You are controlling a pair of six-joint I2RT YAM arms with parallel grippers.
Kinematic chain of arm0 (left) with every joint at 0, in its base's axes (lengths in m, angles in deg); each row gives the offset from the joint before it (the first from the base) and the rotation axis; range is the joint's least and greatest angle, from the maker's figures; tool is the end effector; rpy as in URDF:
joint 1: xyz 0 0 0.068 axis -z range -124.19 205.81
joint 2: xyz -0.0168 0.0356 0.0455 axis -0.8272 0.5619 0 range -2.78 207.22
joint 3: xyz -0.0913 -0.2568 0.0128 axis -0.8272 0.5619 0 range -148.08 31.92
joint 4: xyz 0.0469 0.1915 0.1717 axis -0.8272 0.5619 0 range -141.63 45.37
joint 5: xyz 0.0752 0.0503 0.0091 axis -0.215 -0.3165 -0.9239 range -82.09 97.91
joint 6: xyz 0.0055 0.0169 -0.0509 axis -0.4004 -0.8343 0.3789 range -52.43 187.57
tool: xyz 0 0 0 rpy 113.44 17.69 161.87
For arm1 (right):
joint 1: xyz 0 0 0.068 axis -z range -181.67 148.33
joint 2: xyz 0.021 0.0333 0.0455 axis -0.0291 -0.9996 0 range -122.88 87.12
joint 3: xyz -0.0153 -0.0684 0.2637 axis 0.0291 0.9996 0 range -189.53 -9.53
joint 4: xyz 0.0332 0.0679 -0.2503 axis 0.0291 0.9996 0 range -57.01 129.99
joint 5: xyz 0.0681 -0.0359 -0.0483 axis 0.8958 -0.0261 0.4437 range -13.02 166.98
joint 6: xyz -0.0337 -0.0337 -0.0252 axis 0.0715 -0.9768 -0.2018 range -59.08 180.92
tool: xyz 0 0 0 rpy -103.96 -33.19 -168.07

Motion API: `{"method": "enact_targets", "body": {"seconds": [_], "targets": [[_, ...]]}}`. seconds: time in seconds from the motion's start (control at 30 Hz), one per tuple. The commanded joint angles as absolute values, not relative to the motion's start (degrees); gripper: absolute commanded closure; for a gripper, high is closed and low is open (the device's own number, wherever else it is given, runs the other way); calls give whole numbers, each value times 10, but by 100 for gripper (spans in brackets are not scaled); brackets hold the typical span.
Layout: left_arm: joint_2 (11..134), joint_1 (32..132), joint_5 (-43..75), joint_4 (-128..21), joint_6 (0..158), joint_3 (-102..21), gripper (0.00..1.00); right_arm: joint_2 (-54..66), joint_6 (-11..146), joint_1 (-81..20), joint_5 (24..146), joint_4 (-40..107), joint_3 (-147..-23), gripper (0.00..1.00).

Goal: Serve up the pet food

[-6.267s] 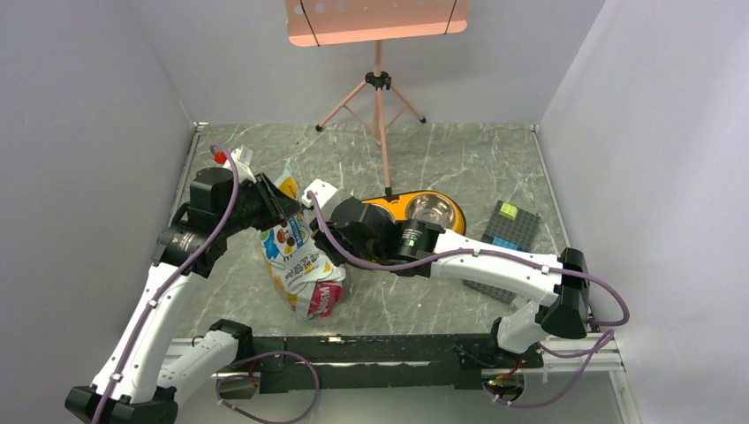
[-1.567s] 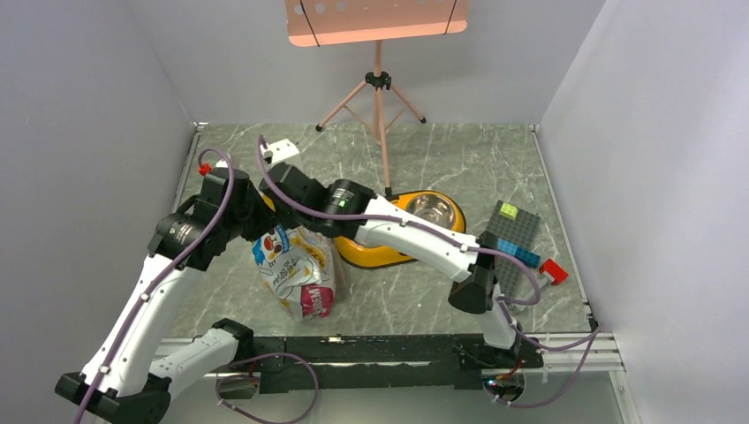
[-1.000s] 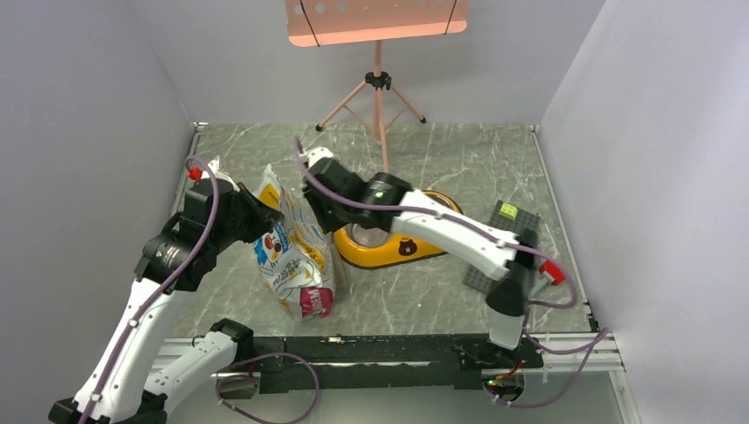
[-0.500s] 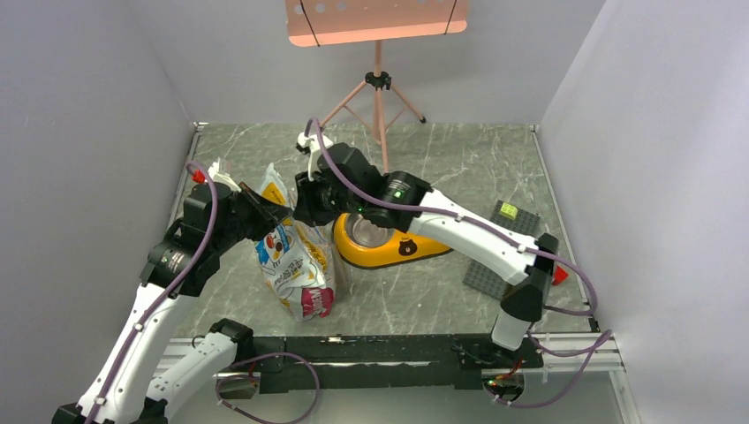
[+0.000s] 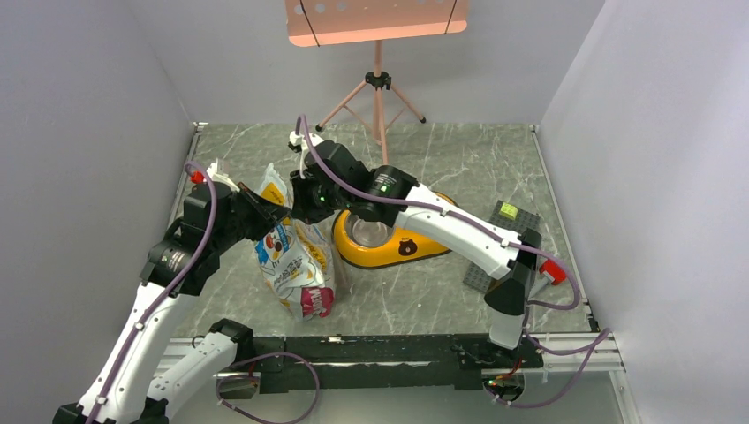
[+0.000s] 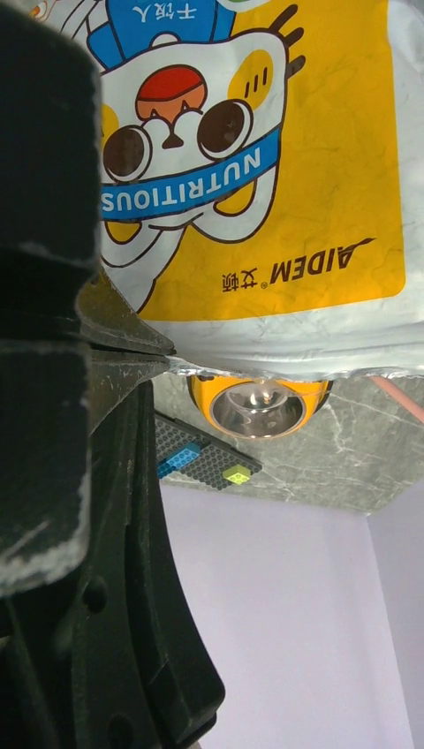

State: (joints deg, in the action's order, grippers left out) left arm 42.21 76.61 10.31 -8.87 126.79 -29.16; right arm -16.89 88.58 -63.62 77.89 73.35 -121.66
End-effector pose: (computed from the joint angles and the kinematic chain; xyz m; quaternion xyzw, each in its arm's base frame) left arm 0.1396 -0.0546 0.3765 -0.2696 0.8072 -0.3511 0.3905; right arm 0.1925 0.3627 0.4053 -0.2618 0.8356 0.3453 0.3378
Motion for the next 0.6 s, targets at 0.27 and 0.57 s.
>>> {"method": "enact_targets", "body": {"seconds": [0.27,0.57], "targets": [[447,764,116,-95,1284,-336,100,-211,875,-643,727,815,-1283,89],[445,761,120,-82,1293,-331,100,-187,881,-620,818,762,-1233,85]]}}
